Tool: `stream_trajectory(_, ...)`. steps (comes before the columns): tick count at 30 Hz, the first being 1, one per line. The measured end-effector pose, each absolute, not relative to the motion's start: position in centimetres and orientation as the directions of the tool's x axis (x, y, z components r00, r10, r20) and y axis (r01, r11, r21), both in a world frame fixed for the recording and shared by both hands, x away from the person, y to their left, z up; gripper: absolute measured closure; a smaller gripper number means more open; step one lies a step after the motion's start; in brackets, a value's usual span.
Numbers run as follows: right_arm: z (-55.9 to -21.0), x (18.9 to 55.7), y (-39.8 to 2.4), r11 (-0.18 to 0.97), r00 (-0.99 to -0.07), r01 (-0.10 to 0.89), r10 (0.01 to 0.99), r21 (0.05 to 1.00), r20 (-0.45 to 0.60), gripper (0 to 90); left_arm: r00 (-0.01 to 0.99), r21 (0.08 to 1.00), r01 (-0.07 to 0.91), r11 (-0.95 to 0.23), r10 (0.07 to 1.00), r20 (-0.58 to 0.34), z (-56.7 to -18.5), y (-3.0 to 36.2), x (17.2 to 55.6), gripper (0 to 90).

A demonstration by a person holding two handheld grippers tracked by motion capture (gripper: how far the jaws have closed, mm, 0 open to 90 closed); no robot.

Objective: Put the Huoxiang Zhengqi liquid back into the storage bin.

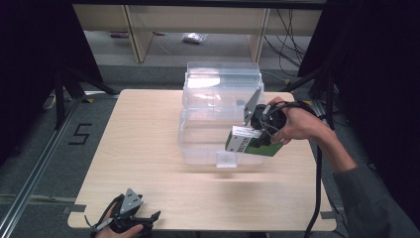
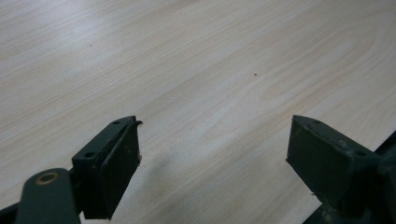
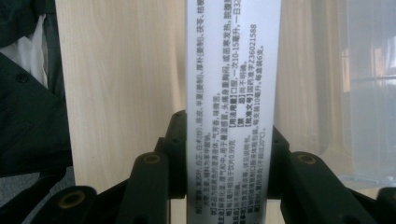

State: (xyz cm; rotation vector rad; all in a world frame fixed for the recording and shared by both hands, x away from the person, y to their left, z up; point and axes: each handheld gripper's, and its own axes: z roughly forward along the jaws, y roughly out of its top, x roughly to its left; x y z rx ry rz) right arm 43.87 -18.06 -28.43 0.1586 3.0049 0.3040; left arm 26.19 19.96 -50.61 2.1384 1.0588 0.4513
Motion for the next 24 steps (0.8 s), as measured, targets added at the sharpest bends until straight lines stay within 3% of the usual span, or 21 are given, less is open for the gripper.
stream_trajectory(18, -30.4, 49.2, -17.8, 0.974, -0.984, 0.134, 0.153, 0.185, -0.090, 64.6, 0.597, 0.721, 0.556, -0.413, 0.802, -0.002, -50.6, 20.0, 26.2, 16.5)
stream_trajectory(24, -31.4, 50.9, -17.9, 0.976, -0.989, 0.103, 0.122, 0.192, -0.087, 64.5, 0.610, 0.723, 0.551, -0.417, 0.792, -0.007, -50.6, 20.0, 26.2, 16.5)
